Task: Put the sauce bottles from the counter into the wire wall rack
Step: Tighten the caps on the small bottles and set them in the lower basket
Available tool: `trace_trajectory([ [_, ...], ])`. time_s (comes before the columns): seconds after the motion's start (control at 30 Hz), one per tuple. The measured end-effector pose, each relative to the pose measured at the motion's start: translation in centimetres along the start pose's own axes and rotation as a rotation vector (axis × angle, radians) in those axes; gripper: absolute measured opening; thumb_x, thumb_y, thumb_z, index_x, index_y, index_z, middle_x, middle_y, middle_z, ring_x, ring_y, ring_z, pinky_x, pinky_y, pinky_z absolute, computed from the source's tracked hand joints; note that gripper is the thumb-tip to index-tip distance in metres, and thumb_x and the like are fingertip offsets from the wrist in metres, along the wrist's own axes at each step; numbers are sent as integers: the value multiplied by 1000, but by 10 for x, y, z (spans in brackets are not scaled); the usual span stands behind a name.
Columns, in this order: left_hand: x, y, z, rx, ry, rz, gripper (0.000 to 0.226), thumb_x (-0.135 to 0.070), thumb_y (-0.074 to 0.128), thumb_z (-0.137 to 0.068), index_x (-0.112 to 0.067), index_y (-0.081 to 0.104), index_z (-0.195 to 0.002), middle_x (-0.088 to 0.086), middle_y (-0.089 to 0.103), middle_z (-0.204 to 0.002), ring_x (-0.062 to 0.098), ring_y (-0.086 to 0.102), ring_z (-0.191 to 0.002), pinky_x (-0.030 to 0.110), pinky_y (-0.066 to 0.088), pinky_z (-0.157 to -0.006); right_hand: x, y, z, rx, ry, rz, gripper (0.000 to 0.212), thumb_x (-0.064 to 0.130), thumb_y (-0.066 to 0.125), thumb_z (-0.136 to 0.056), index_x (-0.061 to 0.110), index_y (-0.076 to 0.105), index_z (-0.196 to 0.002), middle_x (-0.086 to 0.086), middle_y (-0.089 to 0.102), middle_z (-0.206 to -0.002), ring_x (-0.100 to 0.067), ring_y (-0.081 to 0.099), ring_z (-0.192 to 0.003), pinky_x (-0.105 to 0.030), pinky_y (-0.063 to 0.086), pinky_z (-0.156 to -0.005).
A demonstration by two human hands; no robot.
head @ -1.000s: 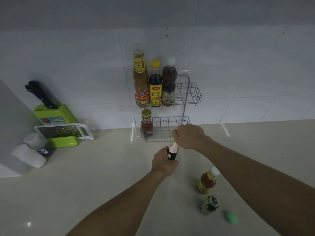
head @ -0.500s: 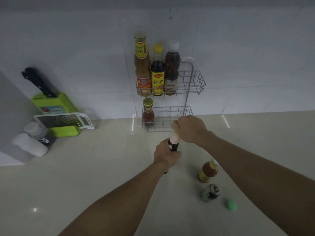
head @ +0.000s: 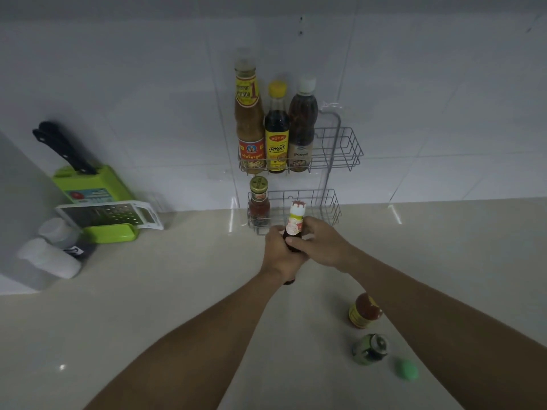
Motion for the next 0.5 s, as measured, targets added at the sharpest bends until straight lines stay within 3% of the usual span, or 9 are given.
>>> trace_trajectory([
  [0.1,5,-10,-10,21,0,-44,68,-13,82,-64,-16,45,-121,12,59,-116,22,64,-96,29,59,-67,5,-5,-13,-115,-120,95,33,23,70,-90,12,59,-119,2,64,-109,-15,61,-101,-17,46,-79],
  [0.13,7,-14,-15,-4,0,-66,67,-13,83,-65,-18,45,-120,9,56,-116,17,61,-97,25,56,-67,7,-8,-18,-148,-148,85,31,21,69,-90,11,58,-118,1,64,-109,-14,61,-100,-18,50,-81],
  [0.23,16,-29,-30,-117,-25,-201,87,-21,83,-70,-15,37,-143,6,40,-132,20,45,-123,30,44,-104,13,-14,-33,-178,-263,60,29,17,66,-92,10,55,-118,-6,65,-114,-22,63,-106,-43,55,-93],
  [0.3,19,-38,-39,-152,-78,-233,97,-23,82,-71,-13,27,-151,8,34,-139,25,40,-130,31,37,-106,13,-15,-42,-187,-336,116,29,21,62,-92,14,52,-119,-7,62,-114,-24,61,-106,-48,53,-92],
  [0.4,20,-45,-51,-150,-115,-256,98,-20,79,-73,-9,23,-153,12,29,-149,32,39,-137,40,41,-111,11,-12,-53,-227,-390,177,32,30,58,-93,21,48,-122,0,57,-115,-17,57,-105,-43,51,-91],
  [0.5,18,-47,-61,-128,-119,-237,95,-12,77,-73,-7,27,-153,15,34,-152,33,43,-136,49,44,-110,9,-3,-67,-229,-404,194,33,25,59,-95,17,47,-125,-1,56,-116,-14,55,-102,-39,51,-89],
])
Point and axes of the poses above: each hand's wrist, its own z-axis away from the middle knuckle, its own y-axis out of the palm, x = y × z, the point moved 1 cm from there along -z, towards the middle knuckle
